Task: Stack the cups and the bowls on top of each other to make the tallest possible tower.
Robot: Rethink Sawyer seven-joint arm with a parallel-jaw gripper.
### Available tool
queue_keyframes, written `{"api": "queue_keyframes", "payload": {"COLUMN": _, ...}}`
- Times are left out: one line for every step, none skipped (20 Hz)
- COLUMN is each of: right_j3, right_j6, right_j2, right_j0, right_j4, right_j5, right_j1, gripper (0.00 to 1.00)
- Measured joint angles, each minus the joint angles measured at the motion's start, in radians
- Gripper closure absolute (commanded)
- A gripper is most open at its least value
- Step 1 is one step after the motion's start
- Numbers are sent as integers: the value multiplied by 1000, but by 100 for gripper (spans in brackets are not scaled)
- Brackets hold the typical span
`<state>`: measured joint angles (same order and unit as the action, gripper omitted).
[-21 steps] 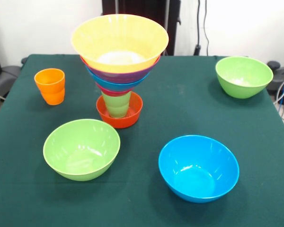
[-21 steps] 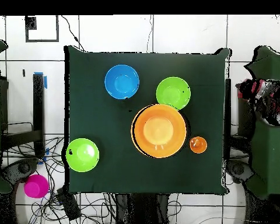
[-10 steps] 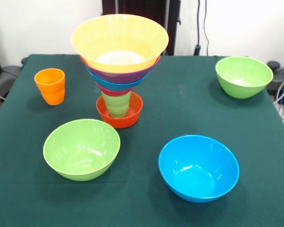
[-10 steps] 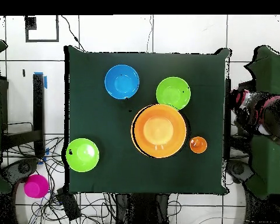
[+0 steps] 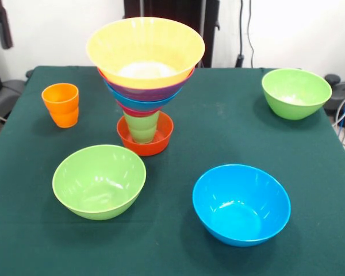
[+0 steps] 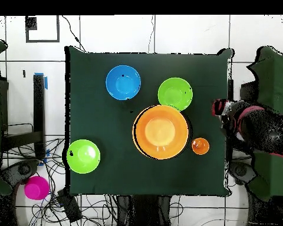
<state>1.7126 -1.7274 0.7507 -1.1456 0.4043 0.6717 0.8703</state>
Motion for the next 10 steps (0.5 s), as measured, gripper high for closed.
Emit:
{"api": "queue_keyframes", "payload": {"right_j3": 13, "right_j6": 0, "right_j2": -2, "right_j0": 0, "right_j4": 0, "right_j5": -15, "right_j1": -2, "gripper": 0}}
{"api": "queue_keyframes", "payload": {"right_j3": 24, "right_j6": 0, "right_j2": -6, "right_j0": 2, "right_j4": 0, "right_j5": -28, "right_j1": -3, "gripper": 0}}
{"api": "queue_keyframes", "payload": {"right_j3": 36, "right_j6": 0, "right_j2": -10, "right_j0": 3, "right_j4": 0, "right_j5": -41, "right_j1": -4, "gripper": 0}}
{"api": "queue_keyframes", "payload": {"right_j3": 45, "right_j6": 0, "right_j2": -14, "right_j0": 4, "right_j4": 0, "right_j5": -49, "right_j1": -5, "gripper": 0}}
{"api": "queue_keyframes", "payload": {"right_j3": 54, "right_j6": -1, "right_j2": -18, "right_j0": 6, "right_j4": 0, "right_j5": -57, "right_j1": -5, "gripper": 0}}
{"api": "queue_keyframes", "payload": {"right_j3": 60, "right_j6": -2, "right_j2": -22, "right_j0": 7, "right_j4": -1, "right_j5": -62, "right_j1": -5, "gripper": 0}}
{"api": "queue_keyframes", "payload": {"right_j3": 73, "right_j6": -5, "right_j2": -28, "right_j0": 10, "right_j4": -3, "right_j5": -71, "right_j1": -3, "gripper": 0}}
{"api": "queue_keyframes", "payload": {"right_j3": 82, "right_j6": -8, "right_j2": -32, "right_j0": 12, "right_j4": -5, "right_j5": -76, "right_j1": -2, "gripper": 0}}
{"api": "queue_keyframes", "payload": {"right_j3": 98, "right_j6": -13, "right_j2": -39, "right_j0": 16, "right_j4": -9, "right_j5": -85, "right_j1": 3, "gripper": 0}}
{"api": "queue_keyframes", "payload": {"right_j3": 116, "right_j6": -17, "right_j2": -49, "right_j0": 21, "right_j4": -17, "right_j5": -96, "right_j1": 9, "gripper": 0}}
